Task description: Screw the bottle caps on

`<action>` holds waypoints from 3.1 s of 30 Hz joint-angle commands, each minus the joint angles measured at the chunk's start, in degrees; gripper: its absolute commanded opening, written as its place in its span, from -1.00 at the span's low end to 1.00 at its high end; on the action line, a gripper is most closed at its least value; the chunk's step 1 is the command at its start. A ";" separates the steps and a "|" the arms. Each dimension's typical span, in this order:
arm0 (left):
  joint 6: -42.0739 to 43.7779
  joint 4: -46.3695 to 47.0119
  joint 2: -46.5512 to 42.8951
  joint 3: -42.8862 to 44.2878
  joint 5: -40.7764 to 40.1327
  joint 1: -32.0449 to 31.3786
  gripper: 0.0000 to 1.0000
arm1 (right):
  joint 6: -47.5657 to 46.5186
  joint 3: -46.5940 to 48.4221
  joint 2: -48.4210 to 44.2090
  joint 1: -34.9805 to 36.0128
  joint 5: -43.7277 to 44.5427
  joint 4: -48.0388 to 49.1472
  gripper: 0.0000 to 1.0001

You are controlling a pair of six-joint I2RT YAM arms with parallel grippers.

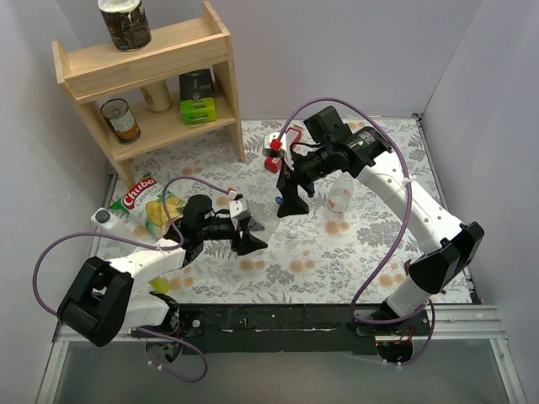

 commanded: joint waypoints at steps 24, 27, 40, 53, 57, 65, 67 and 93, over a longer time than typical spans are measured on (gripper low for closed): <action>-12.39 10.29 1.33 -0.43 -1.33 0.89 -1.00 | 0.80 -7.37 -6.95 2.35 9.89 -0.29 0.93; -6.93 6.25 0.89 0.10 1.40 0.63 -1.00 | 1.95 -4.92 -5.55 0.69 11.66 2.26 0.95; -7.17 2.81 1.68 2.83 2.73 0.36 -1.00 | -2.36 0.99 0.97 4.37 2.78 -0.29 0.97; -19.22 11.34 4.14 1.42 0.00 0.80 -1.00 | -0.95 -7.45 -5.01 4.82 8.41 0.41 0.97; -19.92 11.69 4.49 2.12 -0.44 1.06 -1.00 | -0.60 -10.35 -6.51 4.90 10.43 0.77 0.97; -20.54 12.40 4.58 2.48 -1.05 1.42 -1.00 | 0.11 -14.57 -7.57 4.90 12.98 1.12 0.97; -20.54 12.57 4.58 2.48 -1.06 1.50 -1.00 | 0.28 -15.28 -7.30 4.90 13.33 0.68 0.97; 21.39 -22.94 2.56 10.91 6.33 1.07 -1.00 | -30.36 -10.97 -13.54 11.03 15.00 -1.07 0.52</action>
